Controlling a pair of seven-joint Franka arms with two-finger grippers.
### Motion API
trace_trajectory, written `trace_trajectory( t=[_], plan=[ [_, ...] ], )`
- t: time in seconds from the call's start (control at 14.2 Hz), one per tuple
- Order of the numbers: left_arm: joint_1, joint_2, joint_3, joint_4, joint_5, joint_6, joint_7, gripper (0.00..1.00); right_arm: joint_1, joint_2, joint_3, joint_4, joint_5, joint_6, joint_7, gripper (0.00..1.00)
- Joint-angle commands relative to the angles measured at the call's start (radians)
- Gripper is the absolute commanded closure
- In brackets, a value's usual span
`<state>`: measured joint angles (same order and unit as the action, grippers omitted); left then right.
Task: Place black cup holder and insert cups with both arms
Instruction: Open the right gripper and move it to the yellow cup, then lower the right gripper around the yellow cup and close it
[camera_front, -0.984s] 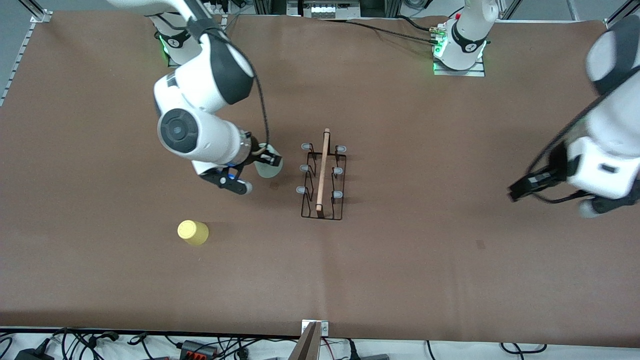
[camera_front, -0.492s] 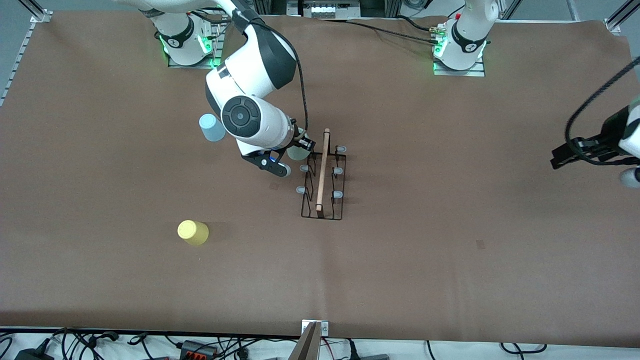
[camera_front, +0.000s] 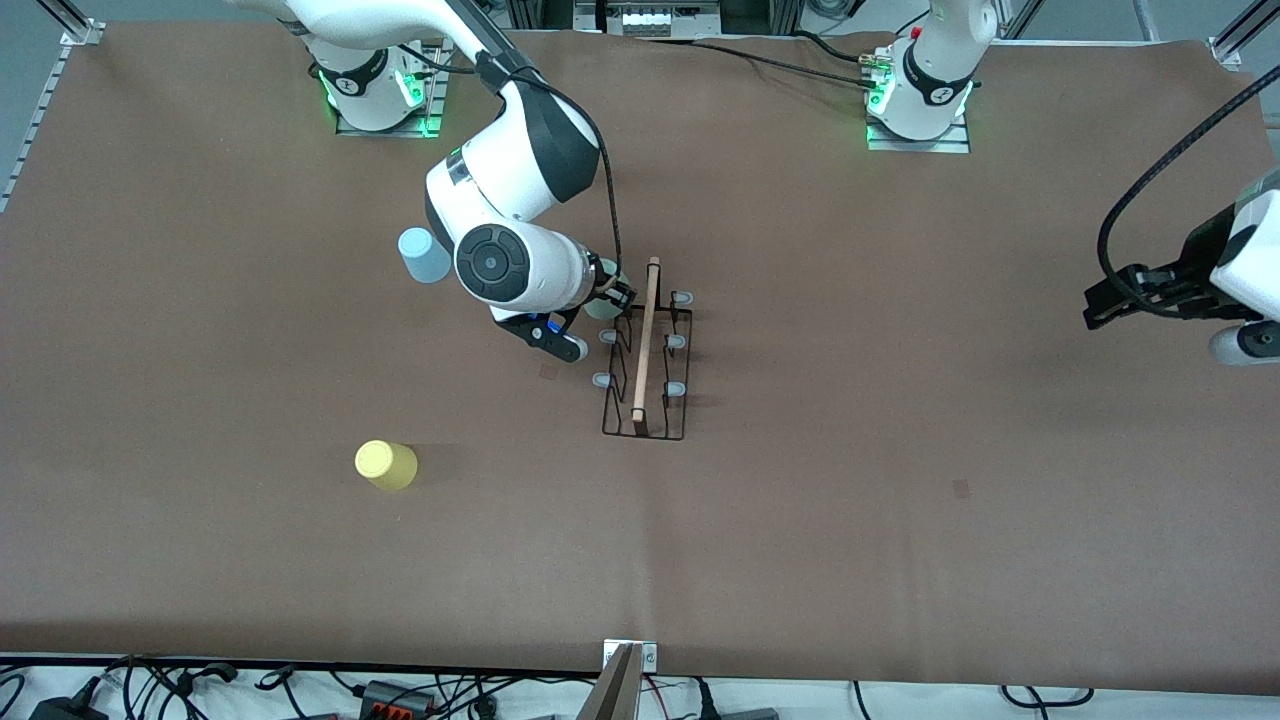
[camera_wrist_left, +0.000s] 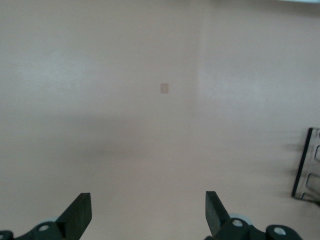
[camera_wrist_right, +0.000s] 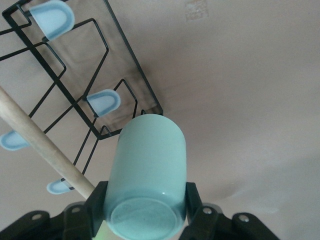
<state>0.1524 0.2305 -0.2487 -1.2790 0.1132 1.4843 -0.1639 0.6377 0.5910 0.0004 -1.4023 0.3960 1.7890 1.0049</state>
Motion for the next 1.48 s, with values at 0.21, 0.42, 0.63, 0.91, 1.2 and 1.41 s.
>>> trace_trajectory(
  t=[0.21,0.42,0.63,0.91,1.2,1.41],
  plan=[
    [-0.122,-0.138,0.244,-0.186,-0.176,-0.003,0.069,0.00,0.013,0.059,-0.002,0.028,0.017,0.044,0.017,0.40],
    [-0.120,-0.155,0.243,-0.247,-0.168,0.045,0.067,0.00,0.020,0.064,-0.003,0.031,0.011,0.059,0.086,0.00],
    [-0.125,-0.128,0.238,-0.196,-0.100,0.071,0.075,0.00,-0.004,0.041,-0.023,0.063,-0.006,0.046,0.081,0.00],
    [-0.125,-0.119,0.238,-0.184,-0.085,0.073,0.067,0.00,-0.090,0.032,-0.094,0.086,-0.162,0.049,0.014,0.00],
    [-0.114,-0.128,0.238,-0.180,-0.093,0.116,0.079,0.00,-0.212,0.096,-0.105,0.088,-0.244,0.203,-0.182,0.00],
    [-0.111,-0.128,0.241,-0.184,-0.113,0.088,0.086,0.00,-0.294,0.142,-0.105,0.089,-0.289,0.291,-0.438,0.00]
  ],
)
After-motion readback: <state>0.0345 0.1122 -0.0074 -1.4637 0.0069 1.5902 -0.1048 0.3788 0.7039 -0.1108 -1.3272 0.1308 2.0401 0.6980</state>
